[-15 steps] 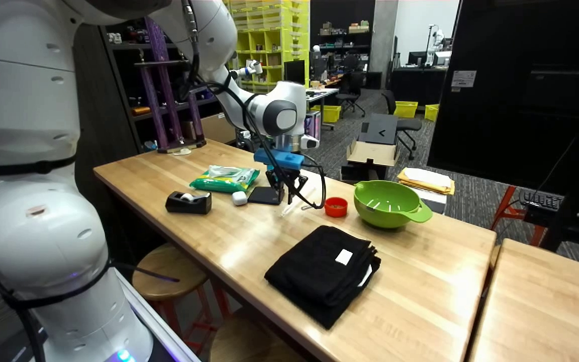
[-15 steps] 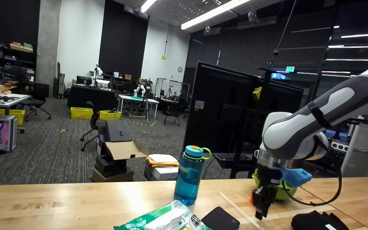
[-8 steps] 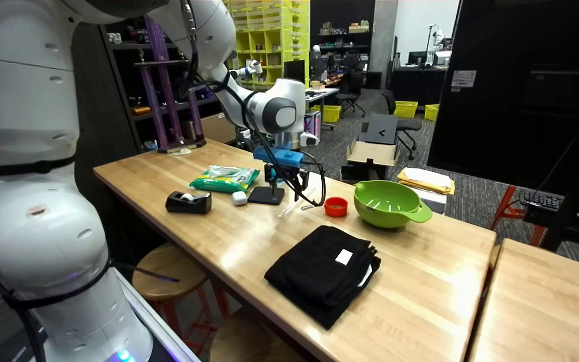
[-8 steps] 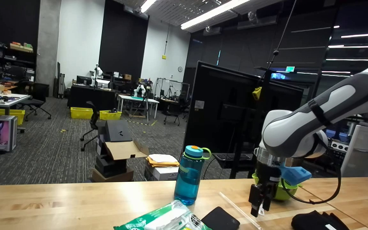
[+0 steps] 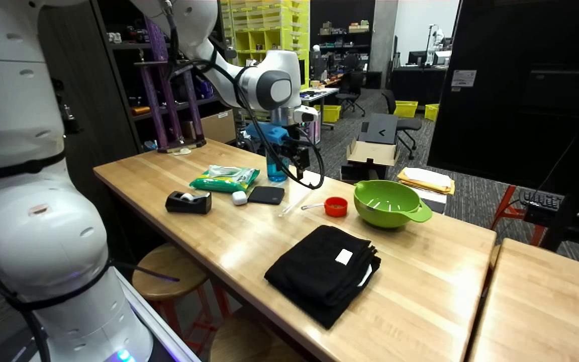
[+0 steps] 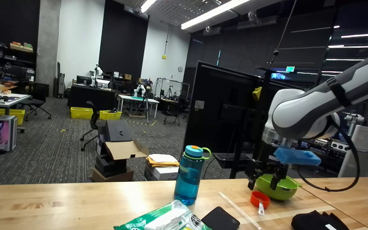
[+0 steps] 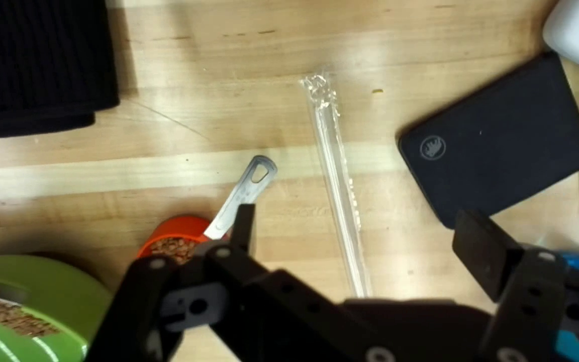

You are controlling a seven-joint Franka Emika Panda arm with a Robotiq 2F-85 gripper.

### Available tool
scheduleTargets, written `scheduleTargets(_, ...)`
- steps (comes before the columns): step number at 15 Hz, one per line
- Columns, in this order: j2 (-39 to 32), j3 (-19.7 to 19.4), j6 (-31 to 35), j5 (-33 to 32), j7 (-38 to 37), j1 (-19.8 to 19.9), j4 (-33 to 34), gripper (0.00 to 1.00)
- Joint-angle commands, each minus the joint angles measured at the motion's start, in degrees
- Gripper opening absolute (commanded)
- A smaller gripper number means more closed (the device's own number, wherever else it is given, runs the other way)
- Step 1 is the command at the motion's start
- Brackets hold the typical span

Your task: Remove the straw from the orange bowl and put it on the table

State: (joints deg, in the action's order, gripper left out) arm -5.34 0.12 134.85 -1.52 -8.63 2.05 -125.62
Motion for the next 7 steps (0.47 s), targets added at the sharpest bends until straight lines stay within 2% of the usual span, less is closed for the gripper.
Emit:
scheduleTargets(1,7.35,-1.06,-0.38,-5.64,-14.7,-1.48,-4.11,1.0)
scheduleTargets(5,12.18,0.16,-1.39,-10.96,-28.84,-0.56,-6.19,1.0)
scheduleTargets(6,8.23,-0.1,-0.53,-8.64,-23.23,-0.35,-3.5,1.0)
scheduleTargets(7,9.24,0.08,-0.67,-9.32,-25.3,-0.23,-4.04,1.0)
